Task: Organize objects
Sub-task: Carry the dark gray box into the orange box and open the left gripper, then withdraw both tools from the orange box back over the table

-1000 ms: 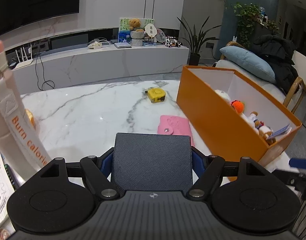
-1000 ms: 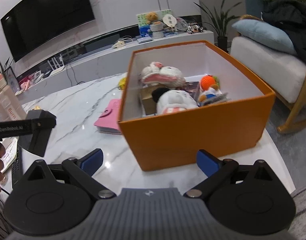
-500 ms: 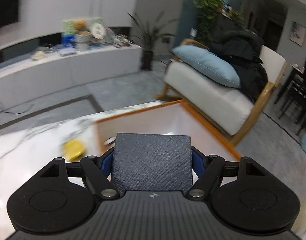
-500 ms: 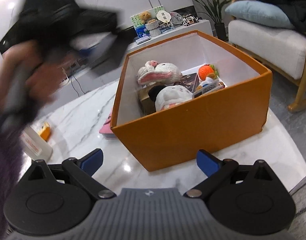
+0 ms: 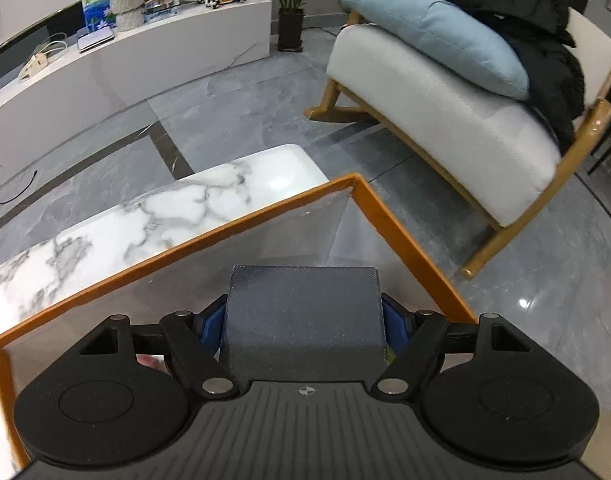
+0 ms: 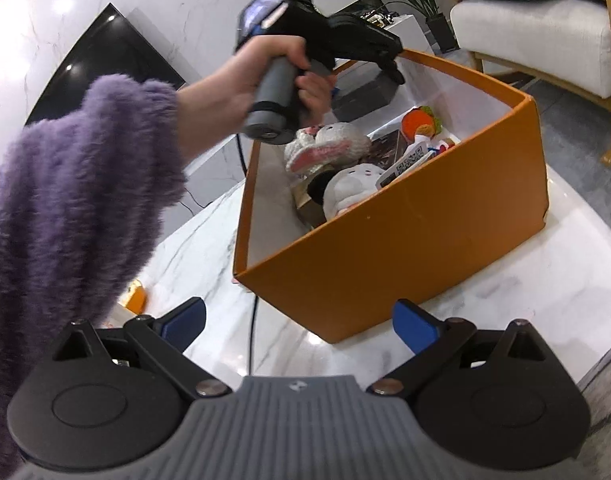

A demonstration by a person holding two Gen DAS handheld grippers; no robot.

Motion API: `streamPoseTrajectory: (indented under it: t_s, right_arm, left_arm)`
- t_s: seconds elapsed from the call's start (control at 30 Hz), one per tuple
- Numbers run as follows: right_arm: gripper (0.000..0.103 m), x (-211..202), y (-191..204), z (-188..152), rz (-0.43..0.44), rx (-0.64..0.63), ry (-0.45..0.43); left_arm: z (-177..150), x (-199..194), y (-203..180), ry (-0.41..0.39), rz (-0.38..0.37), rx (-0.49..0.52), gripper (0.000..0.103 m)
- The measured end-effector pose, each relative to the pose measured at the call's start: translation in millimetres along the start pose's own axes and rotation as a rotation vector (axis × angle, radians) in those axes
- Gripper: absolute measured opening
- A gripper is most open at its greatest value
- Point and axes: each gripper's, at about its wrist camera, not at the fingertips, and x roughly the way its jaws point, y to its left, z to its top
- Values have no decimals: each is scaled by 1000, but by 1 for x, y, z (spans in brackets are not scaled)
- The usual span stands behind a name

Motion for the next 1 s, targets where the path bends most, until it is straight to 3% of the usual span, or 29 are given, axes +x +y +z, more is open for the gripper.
streamPoseTrajectory:
  t_s: [0.2,0.3,0.43,0.7,0.9,1.0]
  right_arm:
    - [100,1,1,0,13,6,10]
    - [100,2,1,-1,6,5,18]
    - [100,1,3,-3,2,-10,25]
    - [99,5,4,-4,-5,-13,29]
    - [99,4,3,-4,-1,-14,24]
    - [99,3,5,-4,-6,-32,21]
  left_arm:
    - [5,11,13,33,-49,-47,89]
    - [4,15,5,72,-5,49,93]
    - [1,10,-4,55,28,122,93]
    - [15,-15,-6,-22,41,93,93]
    - [5,-65,3,-152,20,55,93]
    - [-20,-103,7,-250,143,57,93]
